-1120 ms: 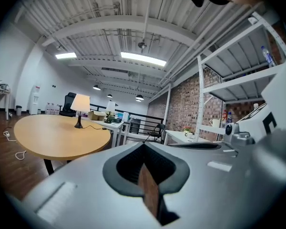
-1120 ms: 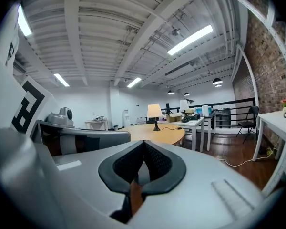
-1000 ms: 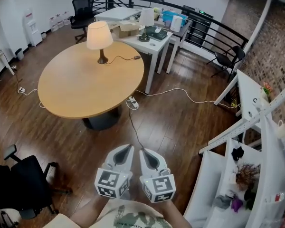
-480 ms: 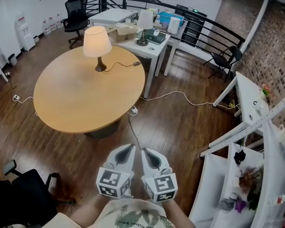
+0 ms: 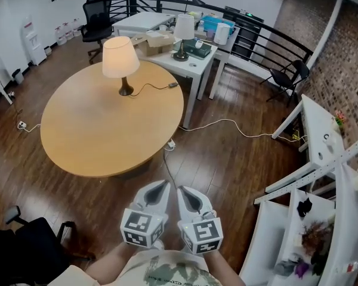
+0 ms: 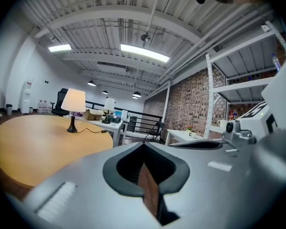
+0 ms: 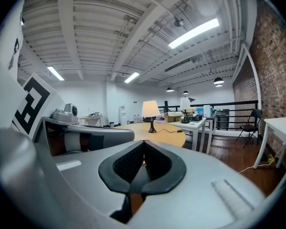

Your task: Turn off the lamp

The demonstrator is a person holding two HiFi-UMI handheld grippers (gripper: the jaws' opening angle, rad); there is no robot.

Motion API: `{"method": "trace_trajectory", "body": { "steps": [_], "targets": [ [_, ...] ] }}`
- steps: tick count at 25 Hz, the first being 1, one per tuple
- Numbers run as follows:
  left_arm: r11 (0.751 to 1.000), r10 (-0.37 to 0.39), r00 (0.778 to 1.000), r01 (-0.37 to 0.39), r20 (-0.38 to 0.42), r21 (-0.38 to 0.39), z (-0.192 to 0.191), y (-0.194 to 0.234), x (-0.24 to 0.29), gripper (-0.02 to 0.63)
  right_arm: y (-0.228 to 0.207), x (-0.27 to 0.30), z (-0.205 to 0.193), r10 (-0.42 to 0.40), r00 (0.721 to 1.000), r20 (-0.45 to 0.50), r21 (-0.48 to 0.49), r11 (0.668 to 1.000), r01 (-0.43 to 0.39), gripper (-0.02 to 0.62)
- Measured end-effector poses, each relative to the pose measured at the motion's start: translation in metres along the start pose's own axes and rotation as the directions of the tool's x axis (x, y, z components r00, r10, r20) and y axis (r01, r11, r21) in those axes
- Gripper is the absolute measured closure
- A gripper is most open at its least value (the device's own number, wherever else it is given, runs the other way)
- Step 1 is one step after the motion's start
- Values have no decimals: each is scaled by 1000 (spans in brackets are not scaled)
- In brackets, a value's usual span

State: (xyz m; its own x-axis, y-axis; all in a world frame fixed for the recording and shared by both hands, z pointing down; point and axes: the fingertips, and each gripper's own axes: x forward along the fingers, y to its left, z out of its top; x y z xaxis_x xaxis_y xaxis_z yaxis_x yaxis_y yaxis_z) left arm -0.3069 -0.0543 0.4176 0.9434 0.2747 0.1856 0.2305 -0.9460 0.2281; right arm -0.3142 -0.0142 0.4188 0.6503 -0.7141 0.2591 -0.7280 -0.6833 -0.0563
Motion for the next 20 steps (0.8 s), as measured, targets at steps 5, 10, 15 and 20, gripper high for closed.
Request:
{"method": "trace_trajectory", "body": {
  "steps": [5,10,15,20],
  "targets": [
    [998,65,998,-65,7,12,6,8,53,606,-45,37,11,73,997,20,-8,997,-73,595],
    [988,153,988,-153,11,13,23,11,109,606,-93,67,30,170,985,24,-39,985,-169,595],
    [981,194,981,-194,17,10,34,-2,160,606,-147,86,43,210,977,32,-25,977,-210,595],
    [972,233,972,-234,7,6,34,-16,205,606,-196,91,48,237,971,38,-5,971,-237,595]
  ]
}}
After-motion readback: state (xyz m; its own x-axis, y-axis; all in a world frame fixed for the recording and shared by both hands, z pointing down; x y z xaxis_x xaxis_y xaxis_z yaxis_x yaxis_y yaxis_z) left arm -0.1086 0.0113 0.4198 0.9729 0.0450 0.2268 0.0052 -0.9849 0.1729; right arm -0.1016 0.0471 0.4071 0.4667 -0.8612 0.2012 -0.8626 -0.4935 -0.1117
